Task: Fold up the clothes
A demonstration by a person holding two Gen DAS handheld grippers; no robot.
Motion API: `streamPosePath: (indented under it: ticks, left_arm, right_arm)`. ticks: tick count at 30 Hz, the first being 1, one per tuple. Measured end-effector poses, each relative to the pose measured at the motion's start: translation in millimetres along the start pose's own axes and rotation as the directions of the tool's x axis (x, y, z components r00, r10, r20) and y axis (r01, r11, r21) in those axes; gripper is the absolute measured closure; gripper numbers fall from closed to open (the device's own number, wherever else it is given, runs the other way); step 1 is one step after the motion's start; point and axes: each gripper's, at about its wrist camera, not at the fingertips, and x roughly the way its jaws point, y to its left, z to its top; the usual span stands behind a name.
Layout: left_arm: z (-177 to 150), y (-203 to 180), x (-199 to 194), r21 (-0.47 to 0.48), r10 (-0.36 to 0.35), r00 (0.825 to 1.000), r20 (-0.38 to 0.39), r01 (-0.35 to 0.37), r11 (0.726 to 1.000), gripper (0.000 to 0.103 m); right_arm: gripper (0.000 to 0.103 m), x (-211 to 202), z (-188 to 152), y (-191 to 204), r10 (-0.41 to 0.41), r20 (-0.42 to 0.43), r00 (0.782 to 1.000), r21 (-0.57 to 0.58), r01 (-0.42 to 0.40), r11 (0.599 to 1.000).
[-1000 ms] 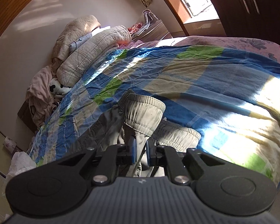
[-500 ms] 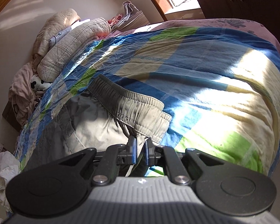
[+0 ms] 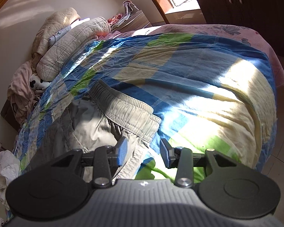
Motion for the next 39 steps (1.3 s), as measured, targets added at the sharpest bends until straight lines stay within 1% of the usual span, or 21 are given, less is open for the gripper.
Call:
streamPosePath:
  ticks: [3, 5, 7, 9, 11, 12, 13, 17, 19, 20, 21, 23, 25, 26, 28, 30, 32, 34, 35, 38, 39]
  left_arm:
    - [7, -4, -13, 0.002, -0.021, 0.999, 0.026, 0.021, 1.0, 0.047]
    - [13, -5, -19, -0.01, -0.037, 0.998, 0.052, 0.037, 0.999, 0.046]
    - [22, -9, -17, -0.011, -0.03, 0.996, 0.081, 0.031, 0.999, 0.046]
    - [30, -15, -10, -0.012, -0.026, 0.994, 0.106, 0.027, 1.0, 0.046]
    - [37, -21, 1, -0.019, -0.035, 0.992, 0.117, 0.038, 0.999, 0.045]
    - [40, -23, 9, -0.019, -0.039, 0.992, 0.122, 0.042, 0.999, 0.045]
    - [42, -25, 16, -0.018, -0.034, 0.992, 0.123, 0.037, 0.999, 0.045]
    - [42, -9, 43, -0.051, 0.058, 0.994, 0.094, -0.053, 0.997, 0.047]
    - [41, 7, 50, -0.076, 0.076, 0.994, 0.076, -0.07, 0.995, 0.056]
    - [41, 12, 50, -0.088, 0.076, 0.995, 0.071, -0.069, 0.994, 0.063]
    - [43, 17, 49, -0.107, 0.067, 0.996, 0.063, -0.06, 0.992, 0.064]
    - [48, 21, 48, -0.127, 0.055, 0.997, 0.047, -0.049, 0.991, 0.062]
    - [56, 13, 44, -0.113, 0.055, 0.998, 0.025, -0.052, 0.992, 0.052]
    - [61, 7, 42, -0.097, 0.056, 0.998, 0.027, -0.054, 0.994, 0.047]
    - [72, -7, 39, -0.064, 0.053, 0.998, 0.036, -0.05, 0.997, 0.047]
    - [87, -24, 39, -0.026, 0.027, 0.998, 0.049, -0.026, 0.999, 0.047]
    - [103, -43, 44, 0.024, 0.01, 0.998, 0.057, -0.012, 1.0, 0.047]
    - [125, -66, 58, 0.079, 0.014, 0.998, 0.053, -0.019, 0.997, 0.047]
    - [132, -74, 65, 0.095, 0.008, 0.999, 0.047, -0.013, 0.995, 0.047]
    - [164, -108, 98, 0.144, -0.022, 1.0, 0.019, 0.019, 0.989, 0.048]
    - [171, -118, 107, 0.161, -0.03, 0.999, 0.019, 0.026, 0.987, 0.048]
  right_arm:
    - [0.061, -11, 3, 1, 0.006, 0.024, 1.0, 0.011, -0.006, 1.0]
    - [0.061, -19, 4, 10, 0.085, 0.043, 0.995, 0.005, -0.085, 0.996]
    - [0.061, -22, 1, 31, 0.171, 0.039, 0.984, -0.028, -0.17, 0.985]
    - [0.061, -20, -5, 56, 0.268, 0.006, 0.963, -0.054, -0.267, 0.962]
    - [0.061, -11, -20, 88, 0.349, -0.053, 0.935, -0.091, -0.353, 0.931]
    - [0.061, -7, -27, 104, 0.388, -0.085, 0.918, -0.107, -0.395, 0.912]
    - [0.061, -3, -37, 118, 0.405, -0.109, 0.908, -0.133, -0.417, 0.899]
    - [0.061, 16, -81, 157, 0.426, -0.246, 0.871, -0.22, -0.478, 0.85]
    - [0.061, 25, -102, 171, 0.423, -0.316, 0.849, -0.256, -0.505, 0.824]
    - [0.061, 31, -110, 170, 0.405, -0.356, 0.842, -0.267, -0.507, 0.82]
    - [0.061, 37, -117, 168, 0.385, -0.396, 0.834, -0.277, -0.508, 0.816]
    - [0.064, 49, -132, 165, 0.341, -0.473, 0.812, -0.296, -0.511, 0.807]
    - [0.065, 49, -130, 161, 0.35, -0.486, 0.801, -0.275, -0.52, 0.809]
    - [0.062, 46, -122, 162, 0.375, -0.483, 0.792, -0.253, -0.536, 0.806]
    - [0.062, 38, -104, 165, 0.426, -0.474, 0.771, -0.208, -0.568, 0.796]
    - [0.062, 28, -84, 174, 0.473, -0.44, 0.763, -0.215, -0.601, 0.769]
    - [0.061, 29, -66, 185, 0.498, -0.387, 0.776, -0.232, -0.604, 0.762]
    - [0.061, 31, -48, 196, 0.52, -0.333, 0.786, -0.249, -0.605, 0.756]
    - [0.06, 35, -42, 200, 0.518, -0.311, 0.797, -0.256, -0.595, 0.762]
    - [0.06, 58, -29, 215, 0.525, -0.25, 0.813, -0.257, -0.579, 0.774]
    - [0.06, 68, -30, 219, 0.518, -0.249, 0.818, -0.267, -0.572, 0.776]
